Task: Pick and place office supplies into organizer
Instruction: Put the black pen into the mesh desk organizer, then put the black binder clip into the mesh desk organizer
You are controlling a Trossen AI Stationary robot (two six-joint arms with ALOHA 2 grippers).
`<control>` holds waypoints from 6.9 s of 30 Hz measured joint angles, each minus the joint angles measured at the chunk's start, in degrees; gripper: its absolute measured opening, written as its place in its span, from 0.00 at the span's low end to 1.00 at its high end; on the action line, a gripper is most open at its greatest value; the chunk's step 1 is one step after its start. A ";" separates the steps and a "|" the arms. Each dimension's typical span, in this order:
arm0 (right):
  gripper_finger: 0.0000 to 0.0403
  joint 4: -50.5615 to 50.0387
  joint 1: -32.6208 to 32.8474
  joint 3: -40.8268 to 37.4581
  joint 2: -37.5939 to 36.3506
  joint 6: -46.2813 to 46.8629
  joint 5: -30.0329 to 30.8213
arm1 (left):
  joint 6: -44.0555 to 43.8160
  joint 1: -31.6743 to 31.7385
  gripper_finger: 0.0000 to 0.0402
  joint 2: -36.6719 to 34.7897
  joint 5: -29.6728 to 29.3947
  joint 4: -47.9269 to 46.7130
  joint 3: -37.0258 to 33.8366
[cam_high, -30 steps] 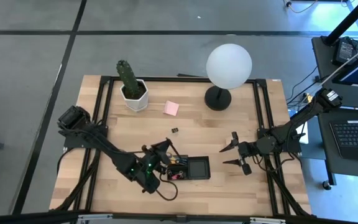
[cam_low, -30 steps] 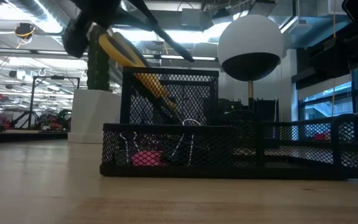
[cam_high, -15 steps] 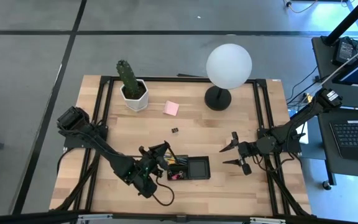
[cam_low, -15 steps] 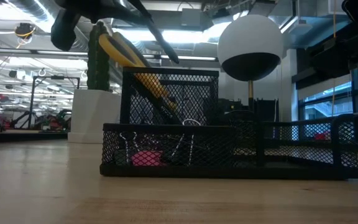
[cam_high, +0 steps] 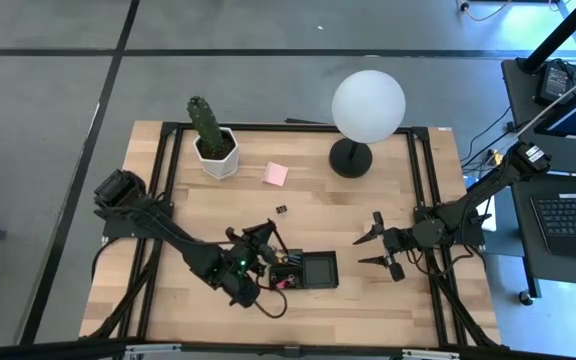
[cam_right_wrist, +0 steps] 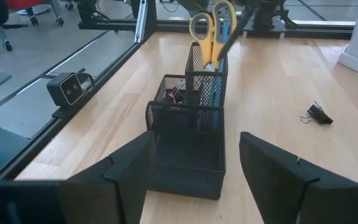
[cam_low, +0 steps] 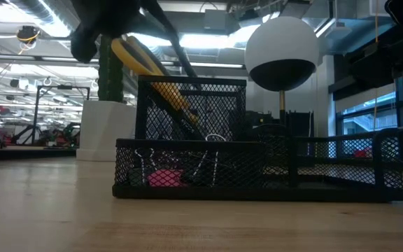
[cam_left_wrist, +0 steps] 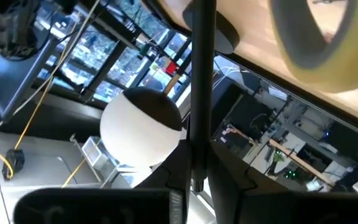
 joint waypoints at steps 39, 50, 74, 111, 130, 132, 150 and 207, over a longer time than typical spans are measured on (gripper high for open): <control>0.59 -0.13 -0.01 -0.01 0.00 -1.49 3.17 | 36.73 4.73 0.08 4.75 17.14 19.64 1.99; 0.59 -0.11 -0.02 -0.02 0.00 -1.49 3.16 | 38.19 4.84 0.08 4.93 19.47 23.28 1.99; 0.59 -0.11 -0.01 -0.01 0.00 -1.44 3.14 | 29.00 4.82 0.19 4.91 20.50 24.23 1.95; 0.59 -2.11 -12.25 -0.02 -0.02 6.04 3.39 | -77.18 28.79 0.19 -19.62 47.31 0.48 1.95; 0.59 -8.10 -18.17 0.00 0.20 4.49 3.35 | -72.79 40.46 0.36 -12.76 62.58 1.82 1.92; 0.59 -9.14 -18.47 -0.02 0.24 4.49 3.36 | -72.71 40.93 0.40 -11.09 63.64 1.44 1.90; 0.59 -13.76 -19.52 -0.02 0.24 4.55 3.35 | -67.24 41.00 0.37 -2.24 74.81 -4.11 1.92; 0.59 -15.93 -20.48 -0.07 0.85 3.43 3.47 | -70.39 38.15 0.28 6.85 72.30 -2.46 1.54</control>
